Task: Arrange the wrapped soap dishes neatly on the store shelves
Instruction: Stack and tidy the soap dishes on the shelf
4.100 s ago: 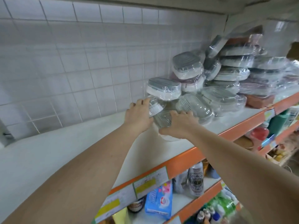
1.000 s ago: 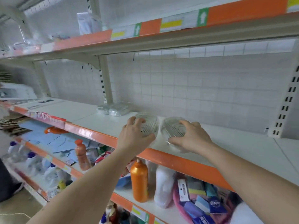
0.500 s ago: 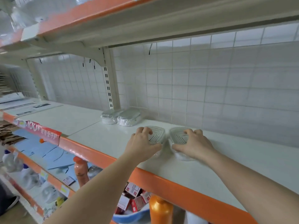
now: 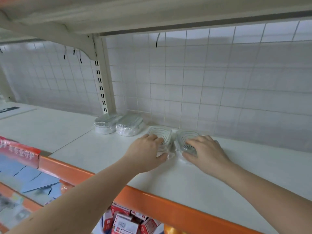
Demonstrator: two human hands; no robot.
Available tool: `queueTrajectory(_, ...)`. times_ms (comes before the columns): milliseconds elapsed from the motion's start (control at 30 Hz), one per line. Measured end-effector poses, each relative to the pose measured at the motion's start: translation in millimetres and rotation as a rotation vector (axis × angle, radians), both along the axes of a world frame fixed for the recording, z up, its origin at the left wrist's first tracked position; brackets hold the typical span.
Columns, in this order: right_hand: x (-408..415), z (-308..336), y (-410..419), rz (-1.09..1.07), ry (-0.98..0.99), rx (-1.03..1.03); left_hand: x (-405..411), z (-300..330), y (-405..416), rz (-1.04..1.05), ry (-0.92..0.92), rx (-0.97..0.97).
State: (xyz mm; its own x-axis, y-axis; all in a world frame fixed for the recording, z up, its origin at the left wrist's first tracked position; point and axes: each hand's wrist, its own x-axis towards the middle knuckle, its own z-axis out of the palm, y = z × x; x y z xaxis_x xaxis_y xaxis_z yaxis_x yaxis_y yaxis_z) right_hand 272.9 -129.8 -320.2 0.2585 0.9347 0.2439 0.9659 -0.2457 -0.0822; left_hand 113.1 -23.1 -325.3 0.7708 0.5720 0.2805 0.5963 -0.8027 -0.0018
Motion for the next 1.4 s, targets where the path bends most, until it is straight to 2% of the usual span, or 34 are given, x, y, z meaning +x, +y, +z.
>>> queueTrajectory(67, -6.2, -1.1, 14.0, -0.008, -0.023, -0.036, 1.6, -1.2, 11.8, -0.015, -0.017, -0.005)
queueTrajectory(233, -17.5, -5.5, 47.1, -0.094, -0.082, -0.094, 2.8, -7.6, 39.4, -0.035, 0.118, -0.060)
queueTrajectory(433, -26.2, -6.7, 76.3, -0.149, -0.087, -0.100, 5.2, -5.8, 65.5, -0.058, 0.137, -0.151)
queueTrajectory(633, -32.2, -7.3, 95.2, -0.162, -0.062, -0.094, 2.0, -5.5, 76.9, -0.057, 0.129, -0.103)
queueTrajectory(867, -37.9, -11.2, 92.2, -0.173, -0.058, -0.050, -0.9, -10.5, 85.1, -0.102, 0.103, -0.119)
queueTrajectory(1033, -41.2, -3.4, 96.1, -0.215, -0.005, -0.116, -1.2, 0.6, 89.8, -0.121, 0.098, -0.139)
queueTrajectory(1167, -43.4, 15.0, 89.0, -0.249, 0.051, -0.102, 2.0, 18.2, 86.2, -0.122, 0.069, -0.087)
queueTrajectory(1400, -40.3, 63.8, 36.2, -0.406, 0.063, -0.045, 14.0, 58.6, 44.5, -0.297, -0.039, -0.037)
